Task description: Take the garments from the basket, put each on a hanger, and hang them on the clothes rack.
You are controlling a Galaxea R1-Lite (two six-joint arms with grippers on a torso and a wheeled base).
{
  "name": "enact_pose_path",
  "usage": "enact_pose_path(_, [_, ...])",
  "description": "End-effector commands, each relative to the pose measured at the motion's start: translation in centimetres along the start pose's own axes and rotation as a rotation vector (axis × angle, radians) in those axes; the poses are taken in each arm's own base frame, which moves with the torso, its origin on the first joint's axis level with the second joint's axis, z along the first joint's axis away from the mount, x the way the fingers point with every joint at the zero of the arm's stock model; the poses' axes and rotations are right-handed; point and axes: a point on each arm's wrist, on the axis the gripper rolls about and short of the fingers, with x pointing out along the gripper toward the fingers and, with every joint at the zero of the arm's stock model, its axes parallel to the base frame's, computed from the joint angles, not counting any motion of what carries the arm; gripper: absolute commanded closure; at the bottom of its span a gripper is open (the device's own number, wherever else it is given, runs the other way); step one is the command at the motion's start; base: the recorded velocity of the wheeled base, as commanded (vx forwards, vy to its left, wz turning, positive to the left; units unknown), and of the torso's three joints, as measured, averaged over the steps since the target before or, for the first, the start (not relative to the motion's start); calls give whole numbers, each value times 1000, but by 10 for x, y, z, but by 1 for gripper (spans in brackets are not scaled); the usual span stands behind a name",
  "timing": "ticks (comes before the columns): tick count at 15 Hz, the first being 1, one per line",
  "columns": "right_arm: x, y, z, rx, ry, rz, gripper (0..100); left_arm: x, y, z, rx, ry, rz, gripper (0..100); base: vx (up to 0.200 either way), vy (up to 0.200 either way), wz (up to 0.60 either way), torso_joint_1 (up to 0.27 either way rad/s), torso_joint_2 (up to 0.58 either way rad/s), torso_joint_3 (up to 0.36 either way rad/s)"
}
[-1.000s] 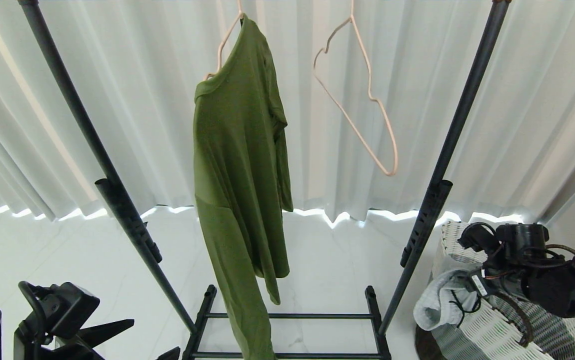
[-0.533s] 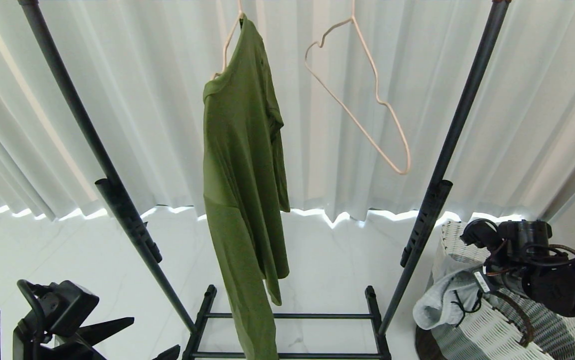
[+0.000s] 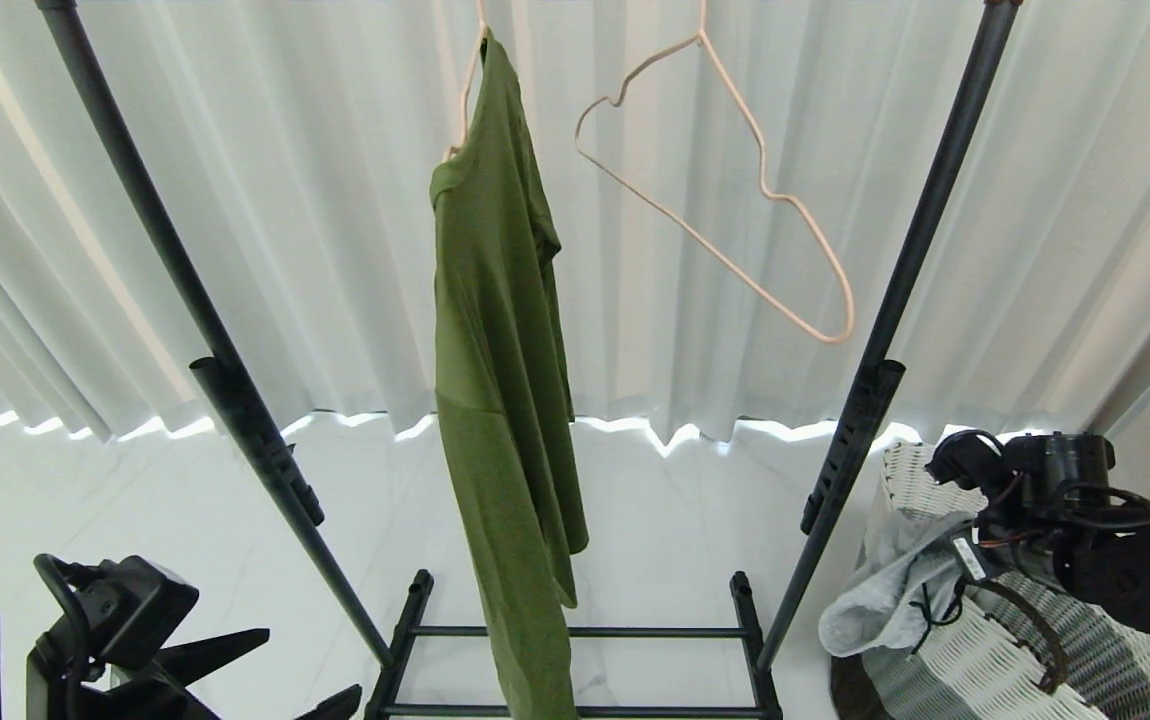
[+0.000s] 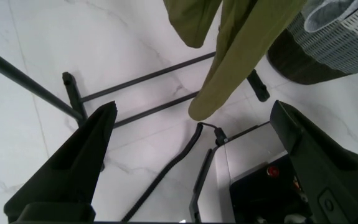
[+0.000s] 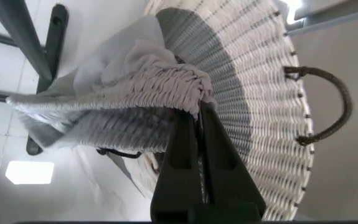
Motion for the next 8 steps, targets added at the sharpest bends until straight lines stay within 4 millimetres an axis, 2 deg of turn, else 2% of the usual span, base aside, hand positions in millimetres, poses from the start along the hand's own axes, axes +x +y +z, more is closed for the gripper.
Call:
enact_pose_path(1, [-30, -13, 20, 14, -52, -11, 100, 2, 0, 0, 15, 11, -3, 0, 0, 0, 0, 0, 0, 0])
enact_pose_path(8, [-153, -55, 70, 110, -185, -8, 100, 4, 2, 7, 46, -9, 2, 0, 0, 0, 0, 0, 0, 0])
